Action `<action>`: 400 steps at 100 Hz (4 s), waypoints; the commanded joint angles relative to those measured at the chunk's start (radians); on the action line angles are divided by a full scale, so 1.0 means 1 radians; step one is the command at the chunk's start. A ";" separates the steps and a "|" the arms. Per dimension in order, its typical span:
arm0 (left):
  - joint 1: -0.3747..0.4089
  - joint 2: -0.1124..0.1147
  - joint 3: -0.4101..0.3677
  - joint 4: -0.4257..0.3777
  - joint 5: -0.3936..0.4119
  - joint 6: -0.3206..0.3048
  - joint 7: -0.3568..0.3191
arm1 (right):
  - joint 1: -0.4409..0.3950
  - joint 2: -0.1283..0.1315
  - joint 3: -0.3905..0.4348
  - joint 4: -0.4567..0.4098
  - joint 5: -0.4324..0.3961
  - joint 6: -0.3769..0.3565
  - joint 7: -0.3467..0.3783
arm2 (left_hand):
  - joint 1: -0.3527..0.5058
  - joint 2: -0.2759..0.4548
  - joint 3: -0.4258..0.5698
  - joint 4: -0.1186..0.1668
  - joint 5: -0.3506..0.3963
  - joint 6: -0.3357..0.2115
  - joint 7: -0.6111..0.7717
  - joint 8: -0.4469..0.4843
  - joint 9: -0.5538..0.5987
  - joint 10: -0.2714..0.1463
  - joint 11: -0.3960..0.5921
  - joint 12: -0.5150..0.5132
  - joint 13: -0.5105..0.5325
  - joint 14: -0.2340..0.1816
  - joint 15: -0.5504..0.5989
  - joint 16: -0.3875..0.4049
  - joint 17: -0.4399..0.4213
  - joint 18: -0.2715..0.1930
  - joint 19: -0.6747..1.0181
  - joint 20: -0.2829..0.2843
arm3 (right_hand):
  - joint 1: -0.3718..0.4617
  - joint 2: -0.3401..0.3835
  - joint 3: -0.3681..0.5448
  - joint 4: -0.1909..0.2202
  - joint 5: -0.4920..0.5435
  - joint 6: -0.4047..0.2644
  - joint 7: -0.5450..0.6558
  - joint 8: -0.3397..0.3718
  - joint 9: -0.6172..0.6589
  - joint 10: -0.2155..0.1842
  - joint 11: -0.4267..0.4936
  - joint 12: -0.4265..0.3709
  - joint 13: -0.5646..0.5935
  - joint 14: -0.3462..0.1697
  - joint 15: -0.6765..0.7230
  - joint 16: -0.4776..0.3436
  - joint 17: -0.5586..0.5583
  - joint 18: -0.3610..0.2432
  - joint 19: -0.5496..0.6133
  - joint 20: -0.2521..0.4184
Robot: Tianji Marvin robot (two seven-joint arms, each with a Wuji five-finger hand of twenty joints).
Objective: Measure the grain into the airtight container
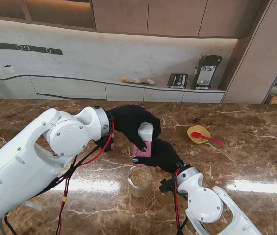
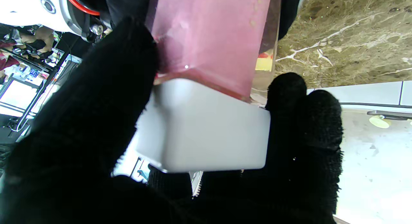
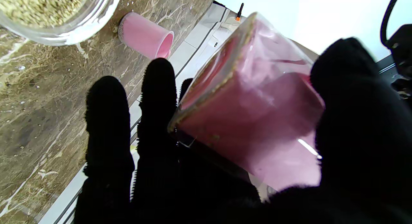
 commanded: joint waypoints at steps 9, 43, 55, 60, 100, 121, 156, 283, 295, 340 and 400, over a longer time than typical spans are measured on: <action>0.009 -0.006 -0.006 0.001 -0.001 -0.009 0.013 | -0.009 -0.025 -0.023 -0.002 0.014 -0.008 -0.038 | 0.185 0.143 0.153 0.042 0.074 0.068 0.142 0.054 0.079 -0.107 0.065 0.027 0.024 -0.133 0.032 0.014 -0.004 -0.066 -0.009 0.017 | 0.090 0.019 0.068 -0.028 0.144 -0.161 0.103 0.034 0.129 -0.065 0.089 0.098 0.035 -0.044 0.062 0.034 -0.008 -0.028 0.070 0.029; 0.041 -0.008 -0.027 -0.014 -0.015 -0.031 0.032 | -0.019 -0.042 -0.041 -0.023 0.060 0.020 -0.086 | 0.185 0.143 0.156 0.042 0.071 0.069 0.145 0.053 0.075 -0.110 0.069 0.030 0.022 -0.138 0.029 0.015 -0.007 -0.070 -0.015 0.021 | -0.073 -0.186 0.553 -0.074 0.133 -0.165 0.071 0.042 0.114 -0.069 0.083 0.136 -0.024 -0.036 0.020 0.056 -0.058 -0.027 0.021 0.108; 0.053 -0.007 -0.037 -0.021 -0.022 -0.043 0.036 | -0.021 -0.049 -0.044 -0.025 0.052 0.022 -0.118 | 0.183 0.147 0.156 0.041 0.065 0.072 0.146 0.053 0.071 -0.111 0.070 0.033 0.019 -0.141 0.028 0.018 -0.011 -0.072 -0.020 0.021 | 0.025 -0.146 0.514 -0.126 0.177 -0.202 0.159 -0.019 0.168 -0.078 0.100 0.155 0.023 -0.039 0.084 0.070 -0.019 -0.031 0.083 0.105; 0.057 -0.007 -0.040 -0.024 -0.026 -0.044 0.035 | -0.022 -0.053 -0.044 -0.025 0.049 0.020 -0.132 | 0.183 0.152 0.156 0.040 0.060 0.076 0.145 0.051 0.066 -0.110 0.070 0.033 0.010 -0.139 0.025 0.019 -0.020 -0.070 -0.025 0.021 | 0.070 -0.130 0.487 -0.171 0.159 -0.227 0.282 -0.116 0.185 -0.081 0.089 0.207 0.028 -0.040 0.099 0.075 -0.019 -0.031 0.095 0.105; 0.074 0.004 -0.095 -0.019 -0.041 -0.143 0.011 | -0.028 -0.055 -0.031 -0.013 -0.046 -0.016 -0.187 | -0.149 0.246 0.107 0.089 -0.137 0.107 -0.306 -0.282 -0.345 -0.171 0.030 -0.549 -0.431 -0.174 -0.352 -0.305 -0.543 -0.042 -0.378 0.057 | 0.126 -0.072 0.555 -0.153 0.256 -0.330 0.555 -0.215 0.320 -0.100 0.123 0.245 0.098 -0.044 0.189 0.107 0.019 -0.037 0.150 0.124; 0.077 0.005 -0.127 -0.019 -0.079 -0.155 0.007 | -0.025 -0.049 -0.033 0.010 -0.110 -0.037 -0.197 | -0.206 0.286 -0.102 0.104 -0.202 0.132 -0.475 -0.385 -0.504 -0.169 -0.078 -0.662 -0.612 -0.185 -0.521 -0.541 -0.663 -0.036 -0.615 0.016 | 0.119 -0.075 0.582 -0.160 0.253 -0.340 0.557 -0.197 0.316 -0.104 0.115 0.242 0.095 -0.048 0.176 0.101 0.020 -0.040 0.150 0.121; 0.064 0.036 -0.193 -0.048 -0.140 -0.077 -0.154 | -0.030 -0.048 -0.019 0.024 -0.149 -0.066 -0.217 | -0.160 0.318 -0.126 0.145 -0.237 0.156 -0.574 -0.426 -0.545 -0.131 -0.118 -0.722 -0.630 -0.170 -0.542 -0.651 -0.668 -0.017 -0.696 0.017 | 0.116 -0.078 0.587 -0.162 0.257 -0.341 0.553 -0.187 0.321 -0.103 0.114 0.243 0.102 -0.047 0.175 0.100 0.024 -0.041 0.154 0.120; 0.097 0.044 -0.257 -0.014 -0.244 -0.081 -0.197 | -0.021 -0.046 -0.019 0.029 -0.206 -0.077 -0.241 | -0.145 0.248 0.796 0.326 -0.323 0.244 -0.703 -0.461 -0.616 -0.272 -0.199 -0.795 -0.689 -0.280 -0.588 -0.708 -0.676 -0.005 -0.686 0.005 | 0.118 -0.052 0.601 -0.162 0.254 -0.323 0.544 -0.204 0.317 -0.092 0.107 0.234 0.104 -0.041 0.168 0.093 0.025 -0.037 0.156 0.119; 0.066 0.054 -0.231 -0.003 -0.250 -0.082 -0.245 | -0.018 -0.045 -0.022 0.027 -0.208 -0.073 -0.236 | -0.069 0.277 0.684 0.122 -0.416 0.214 -0.641 -0.319 -0.629 -0.272 -0.171 -0.744 -0.686 -0.280 -0.574 -0.678 -0.690 -0.016 -0.721 0.016 | 0.127 -0.042 0.603 -0.164 0.251 -0.323 0.554 -0.191 0.316 -0.091 0.107 0.234 0.103 -0.041 0.168 0.091 0.025 -0.037 0.156 0.119; 0.065 0.050 -0.219 -0.002 -0.184 -0.137 -0.207 | -0.012 -0.045 -0.030 0.018 -0.212 -0.067 -0.234 | -0.118 0.399 0.304 0.092 -0.262 0.160 -0.282 0.001 -0.316 -0.220 0.046 -0.393 -0.451 -0.200 -0.374 -0.301 -0.631 -0.016 -0.624 0.108 | 0.122 -0.041 0.601 -0.166 0.247 -0.320 0.548 -0.183 0.314 -0.090 0.110 0.237 0.103 -0.043 0.170 0.091 0.024 -0.038 0.155 0.119; 0.082 0.019 -0.200 0.007 -0.098 -0.091 -0.068 | -0.023 -0.043 -0.021 0.010 -0.215 -0.074 -0.229 | -0.428 0.745 -0.662 0.148 -0.261 0.253 -0.600 -0.467 0.011 -0.127 0.174 -0.440 -0.203 -0.075 -0.184 -0.315 -0.502 -0.052 -0.310 0.036 | 0.120 -0.042 0.602 -0.166 0.250 -0.317 0.544 -0.184 0.314 -0.090 0.109 0.235 0.102 -0.041 0.171 0.090 0.024 -0.038 0.155 0.119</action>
